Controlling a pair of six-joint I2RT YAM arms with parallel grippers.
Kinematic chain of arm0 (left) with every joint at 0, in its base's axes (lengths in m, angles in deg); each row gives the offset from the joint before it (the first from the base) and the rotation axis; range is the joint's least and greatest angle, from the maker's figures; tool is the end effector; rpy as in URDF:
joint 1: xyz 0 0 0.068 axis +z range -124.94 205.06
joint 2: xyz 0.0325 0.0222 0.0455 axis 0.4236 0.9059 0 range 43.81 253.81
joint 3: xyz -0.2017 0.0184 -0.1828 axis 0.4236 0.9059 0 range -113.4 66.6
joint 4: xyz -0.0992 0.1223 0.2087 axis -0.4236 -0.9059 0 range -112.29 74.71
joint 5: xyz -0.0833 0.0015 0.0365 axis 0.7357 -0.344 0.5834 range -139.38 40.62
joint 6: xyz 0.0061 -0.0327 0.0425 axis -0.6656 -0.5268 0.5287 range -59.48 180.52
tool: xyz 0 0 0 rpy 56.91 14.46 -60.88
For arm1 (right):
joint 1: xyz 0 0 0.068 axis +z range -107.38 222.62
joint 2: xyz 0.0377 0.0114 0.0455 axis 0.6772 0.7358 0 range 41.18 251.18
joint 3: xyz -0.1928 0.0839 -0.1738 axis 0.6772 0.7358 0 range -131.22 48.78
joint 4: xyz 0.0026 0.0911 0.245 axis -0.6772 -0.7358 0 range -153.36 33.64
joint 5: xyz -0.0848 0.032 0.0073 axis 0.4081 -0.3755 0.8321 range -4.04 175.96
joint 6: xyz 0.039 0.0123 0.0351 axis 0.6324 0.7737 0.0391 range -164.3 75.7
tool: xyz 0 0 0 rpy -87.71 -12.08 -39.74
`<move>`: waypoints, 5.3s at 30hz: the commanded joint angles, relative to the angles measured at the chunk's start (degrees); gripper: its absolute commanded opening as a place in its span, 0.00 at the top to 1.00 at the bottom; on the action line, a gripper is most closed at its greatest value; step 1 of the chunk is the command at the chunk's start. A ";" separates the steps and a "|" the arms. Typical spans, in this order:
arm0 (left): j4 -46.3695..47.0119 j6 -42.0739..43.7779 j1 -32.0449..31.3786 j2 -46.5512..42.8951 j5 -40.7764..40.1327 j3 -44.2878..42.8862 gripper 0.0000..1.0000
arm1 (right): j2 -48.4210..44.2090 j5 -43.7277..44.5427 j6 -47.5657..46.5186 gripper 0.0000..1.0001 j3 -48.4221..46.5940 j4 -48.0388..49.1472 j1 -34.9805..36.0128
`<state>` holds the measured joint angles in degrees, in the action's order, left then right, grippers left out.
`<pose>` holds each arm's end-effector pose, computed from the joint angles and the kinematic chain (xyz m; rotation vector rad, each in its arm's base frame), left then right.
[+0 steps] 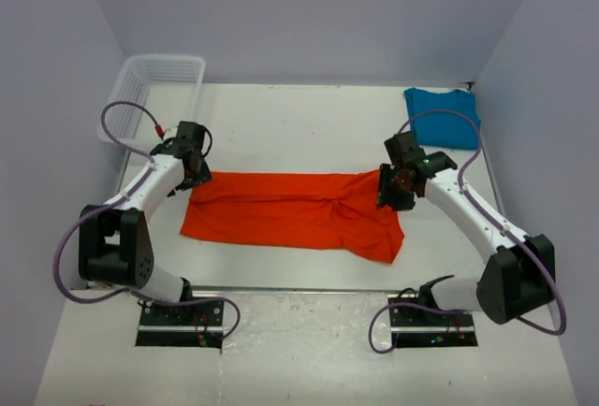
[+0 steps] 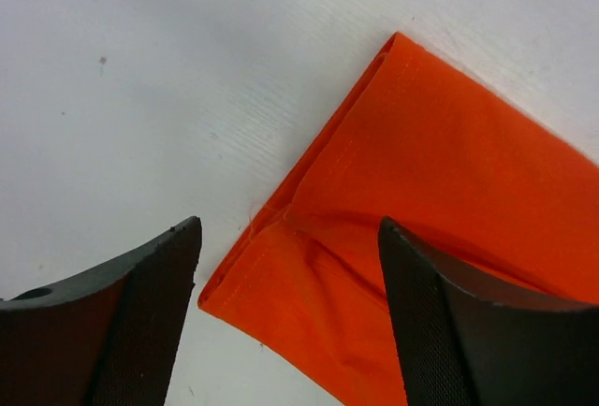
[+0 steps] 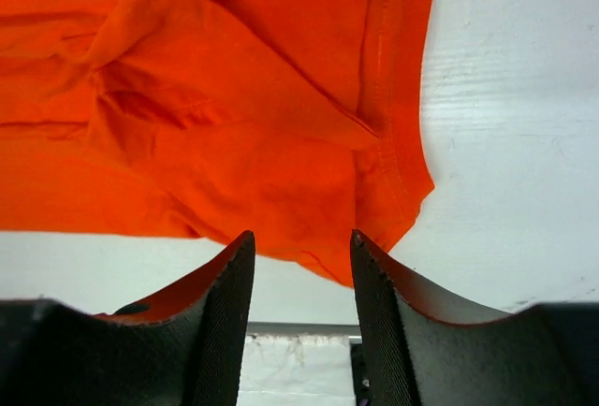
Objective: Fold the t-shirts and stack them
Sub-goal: Fold the other side of the tshirt into a rectangle
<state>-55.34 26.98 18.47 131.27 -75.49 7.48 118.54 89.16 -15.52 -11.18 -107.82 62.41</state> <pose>0.2913 -0.0179 0.2152 -0.7202 2.5099 0.3972 0.2392 0.0839 0.2529 0.2323 2.7695 0.1424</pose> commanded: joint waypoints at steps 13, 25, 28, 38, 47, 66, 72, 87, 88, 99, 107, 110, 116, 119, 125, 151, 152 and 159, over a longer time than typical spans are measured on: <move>4.53 3.04 -7.12 8.59 11.33 -12.87 1.00 | 15.16 -5.54 -4.08 1.00 -20.00 5.13 1.74; 7.71 7.43 -7.82 11.94 17.32 -13.05 1.00 | 32.93 -13.13 -7.33 1.00 -32.49 7.08 2.36; 7.71 7.96 -7.82 11.51 17.67 -12.79 1.00 | 34.87 -12.70 -7.24 1.00 -33.37 6.82 2.27; 7.97 8.84 -7.82 10.62 18.11 -11.82 1.00 | 37.25 -9.62 -5.84 1.00 -30.22 6.02 2.18; 9.03 9.46 -7.82 10.45 18.37 -9.62 1.00 | 38.65 -10.06 -5.40 1.00 -27.32 7.52 2.18; 9.37 9.63 -7.82 8.96 17.67 -7.69 1.00 | 16.62 -12.35 -0.83 1.00 -1.05 12.70 6.74; 10.08 9.02 -7.82 9.57 18.90 -7.42 1.00 | -0.63 -10.85 1.38 1.00 6.52 12.53 10.44; 9.82 10.07 -7.91 10.45 19.87 -7.42 1.00 | 13.15 -6.80 -0.74 1.00 0.56 15.43 10.44; 9.82 10.16 -7.91 10.19 19.61 -7.07 1.00 | 13.69 -7.15 -0.74 1.00 -0.58 15.60 10.44; 10.35 10.43 -7.91 10.80 20.13 -6.72 1.00 | 11.94 -9.97 -0.91 0.63 1.69 16.31 10.44; 10.79 10.34 -7.91 10.80 20.75 -6.19 1.00 | 10.79 -12.34 -2.41 0.52 5.03 17.54 10.62; 10.87 10.42 -7.91 10.80 20.48 -5.93 1.00 | 10.79 -13.04 -2.41 0.53 5.56 17.89 10.79; 11.05 10.34 -7.91 11.33 21.01 -5.93 1.00 | 11.32 -13.92 -2.49 0.62 5.39 18.59 11.85; 11.05 10.34 -7.91 11.42 21.10 -5.93 1.00 | 12.02 -14.36 -2.32 0.64 4.51 18.33 12.20; 10.96 10.51 -7.91 11.06 20.84 -5.93 1.00 | 14.22 -15.15 -2.41 0.68 3.89 19.20 12.73; 11.05 10.78 -7.91 10.01 20.92 -4.61 1.00 | 17.12 -14.02 0.05 0.93 0.11 17.98 20.99; 10.96 11.04 -7.91 9.92 21.10 -4.52 1.00 | 17.12 -13.84 0.58 0.89 0.63 18.24 21.16; 10.35 11.39 -8.00 9.31 21.97 -4.26 1.00 | 15.54 -10.15 1.55 0.58 1.43 17.80 21.96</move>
<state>-45.79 36.75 10.78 142.79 -54.71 2.74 135.72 76.16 -14.85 -9.19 -89.22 83.90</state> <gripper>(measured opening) 0.002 0.411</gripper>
